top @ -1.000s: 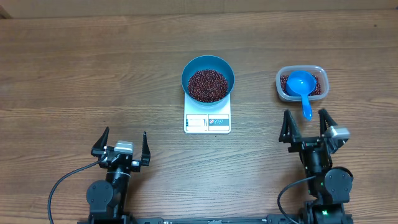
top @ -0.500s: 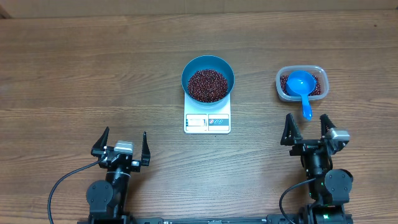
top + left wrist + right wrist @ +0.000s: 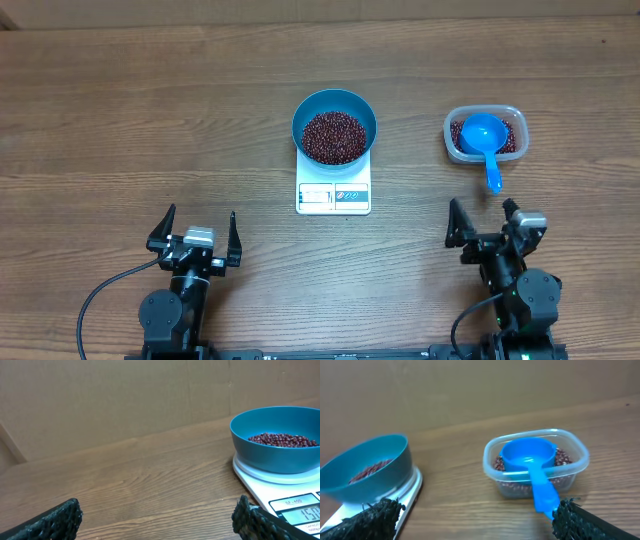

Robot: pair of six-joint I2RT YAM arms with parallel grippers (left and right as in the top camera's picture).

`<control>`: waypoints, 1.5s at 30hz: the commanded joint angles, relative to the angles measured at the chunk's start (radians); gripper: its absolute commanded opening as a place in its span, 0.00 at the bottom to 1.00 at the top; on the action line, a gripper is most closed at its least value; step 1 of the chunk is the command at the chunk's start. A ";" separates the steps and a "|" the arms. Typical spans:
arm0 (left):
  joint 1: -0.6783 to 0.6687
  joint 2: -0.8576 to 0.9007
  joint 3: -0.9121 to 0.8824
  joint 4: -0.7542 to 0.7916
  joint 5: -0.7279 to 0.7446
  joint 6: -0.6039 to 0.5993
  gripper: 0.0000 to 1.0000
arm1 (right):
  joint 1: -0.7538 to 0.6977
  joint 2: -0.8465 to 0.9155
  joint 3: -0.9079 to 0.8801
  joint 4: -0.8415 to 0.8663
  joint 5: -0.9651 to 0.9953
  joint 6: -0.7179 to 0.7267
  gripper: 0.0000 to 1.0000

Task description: Scoop item into bowl and weigh 150g on scale

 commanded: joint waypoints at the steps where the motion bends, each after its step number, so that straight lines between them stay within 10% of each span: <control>1: 0.006 -0.007 -0.004 -0.002 -0.003 -0.011 1.00 | -0.025 -0.063 -0.010 0.002 -0.053 -0.064 1.00; 45: 0.006 -0.007 -0.004 -0.002 -0.003 -0.011 1.00 | -0.052 -0.123 -0.010 0.010 -0.117 -0.251 1.00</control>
